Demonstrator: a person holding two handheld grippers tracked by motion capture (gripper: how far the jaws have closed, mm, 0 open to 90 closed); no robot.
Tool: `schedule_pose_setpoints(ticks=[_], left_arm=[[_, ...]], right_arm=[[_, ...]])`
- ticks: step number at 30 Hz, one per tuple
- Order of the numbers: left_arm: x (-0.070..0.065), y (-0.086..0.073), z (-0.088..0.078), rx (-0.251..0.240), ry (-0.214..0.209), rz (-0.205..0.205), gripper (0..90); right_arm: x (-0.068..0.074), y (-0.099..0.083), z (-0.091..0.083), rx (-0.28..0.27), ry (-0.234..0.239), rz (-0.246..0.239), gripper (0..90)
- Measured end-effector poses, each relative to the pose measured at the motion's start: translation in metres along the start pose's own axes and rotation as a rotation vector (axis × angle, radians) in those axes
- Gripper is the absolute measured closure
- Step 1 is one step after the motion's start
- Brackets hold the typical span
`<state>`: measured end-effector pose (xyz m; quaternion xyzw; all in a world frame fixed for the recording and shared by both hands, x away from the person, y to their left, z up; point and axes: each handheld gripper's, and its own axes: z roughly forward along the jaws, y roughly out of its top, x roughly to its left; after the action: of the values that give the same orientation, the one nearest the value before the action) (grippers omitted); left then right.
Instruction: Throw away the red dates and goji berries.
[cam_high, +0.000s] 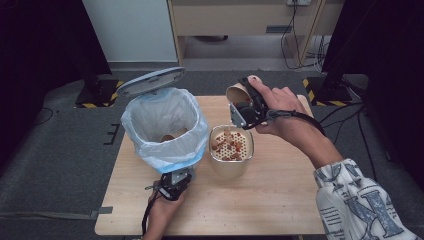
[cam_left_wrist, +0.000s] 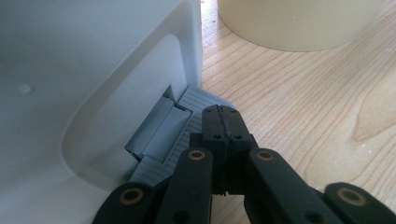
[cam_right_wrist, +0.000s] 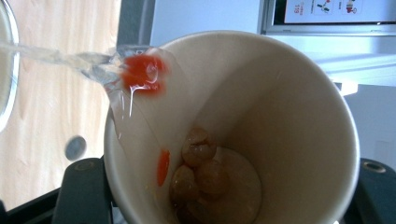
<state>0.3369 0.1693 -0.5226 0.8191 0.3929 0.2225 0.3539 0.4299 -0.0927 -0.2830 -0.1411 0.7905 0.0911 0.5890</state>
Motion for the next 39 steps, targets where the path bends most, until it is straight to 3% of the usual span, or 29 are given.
schedule_pose_setpoints(ticks=[5,7,15,22,39], left_arm=[[0.000,0.000,0.000,0.005,-0.001,-0.001,89.2],[0.000,0.000,0.000,0.001,0.002,0.000,89.2],[0.000,0.000,0.000,0.005,-0.001,0.000,89.1],[0.000,0.000,0.000,0.002,0.002,-0.001,89.2],[0.000,0.000,0.000,0.000,0.001,0.000,89.1]], right_arm=[[0.002,0.005,-0.001,0.013,-0.013,-0.058,31.4],[0.005,0.009,-0.003,-0.015,0.010,-0.051,31.4],[0.001,0.002,-0.001,0.011,-0.009,-0.046,31.4],[0.008,0.006,-0.001,0.038,-0.022,-0.132,31.4],[0.006,0.007,-0.001,0.042,-0.032,-0.148,31.4]])
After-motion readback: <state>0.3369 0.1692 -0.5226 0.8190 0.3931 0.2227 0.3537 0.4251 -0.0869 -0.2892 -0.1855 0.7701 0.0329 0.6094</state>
